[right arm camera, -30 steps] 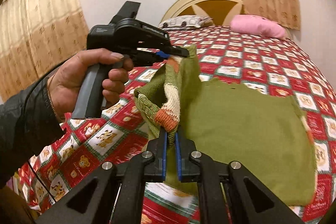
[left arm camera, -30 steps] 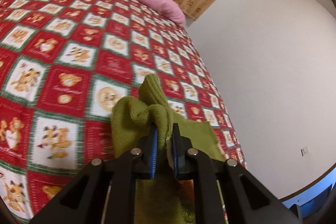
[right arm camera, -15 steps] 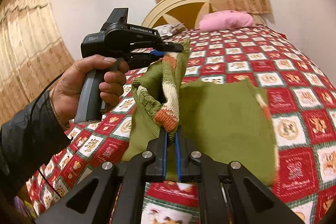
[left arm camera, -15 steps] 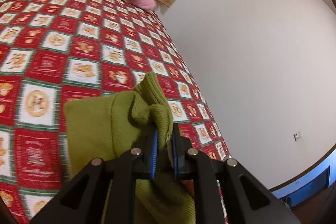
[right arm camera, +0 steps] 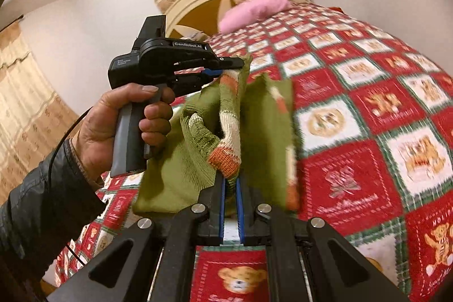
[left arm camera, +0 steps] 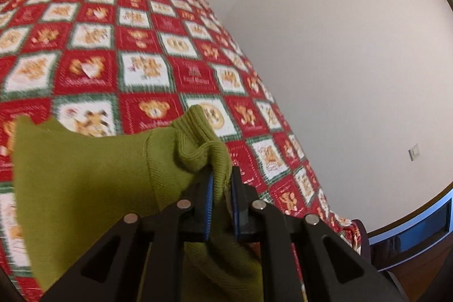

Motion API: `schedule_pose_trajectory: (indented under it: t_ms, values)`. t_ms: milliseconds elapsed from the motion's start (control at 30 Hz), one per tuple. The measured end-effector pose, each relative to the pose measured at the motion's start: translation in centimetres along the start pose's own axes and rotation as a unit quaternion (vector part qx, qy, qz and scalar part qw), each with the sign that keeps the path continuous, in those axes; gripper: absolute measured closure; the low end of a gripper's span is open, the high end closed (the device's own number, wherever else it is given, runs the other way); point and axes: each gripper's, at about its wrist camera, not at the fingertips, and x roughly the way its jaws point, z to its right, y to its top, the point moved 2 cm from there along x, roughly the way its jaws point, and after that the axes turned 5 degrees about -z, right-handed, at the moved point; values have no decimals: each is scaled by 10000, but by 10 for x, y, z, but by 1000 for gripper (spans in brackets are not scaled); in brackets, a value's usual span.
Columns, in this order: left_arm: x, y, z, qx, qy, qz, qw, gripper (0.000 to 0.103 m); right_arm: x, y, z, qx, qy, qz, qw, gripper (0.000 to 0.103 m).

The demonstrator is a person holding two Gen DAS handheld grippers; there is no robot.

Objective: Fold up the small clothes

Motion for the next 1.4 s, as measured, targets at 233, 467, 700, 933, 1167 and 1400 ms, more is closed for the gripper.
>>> schedule_pose_trajectory:
  t_ms: [233, 467, 700, 933, 1167, 1400]
  values:
    - [30, -4, 18, 262, 483, -202, 9983, 90, 5, -8, 25, 370, -67, -144, 9992, 97]
    - [-29, -26, 37, 1116, 897, 393, 9889, 49, 6, -18, 32, 644, -107, -164, 9977, 91]
    - [-87, -85, -9, 1215, 1882, 836, 9710, 33, -32, 4, 31, 745, -714, 571, 9930, 43]
    - [-84, -132, -40, 724, 1831, 838, 9768, 33, 14, 66, 1, 174, -248, 163, 9994, 42]
    - [-73, -141, -25, 877, 1839, 829, 9755, 28, 74, 86, 12, 120, -355, -731, 9966, 93]
    - [-56, -149, -24, 895, 1839, 604, 9770, 22, 67, 73, 41, 36, -826, -679, 9943, 94]
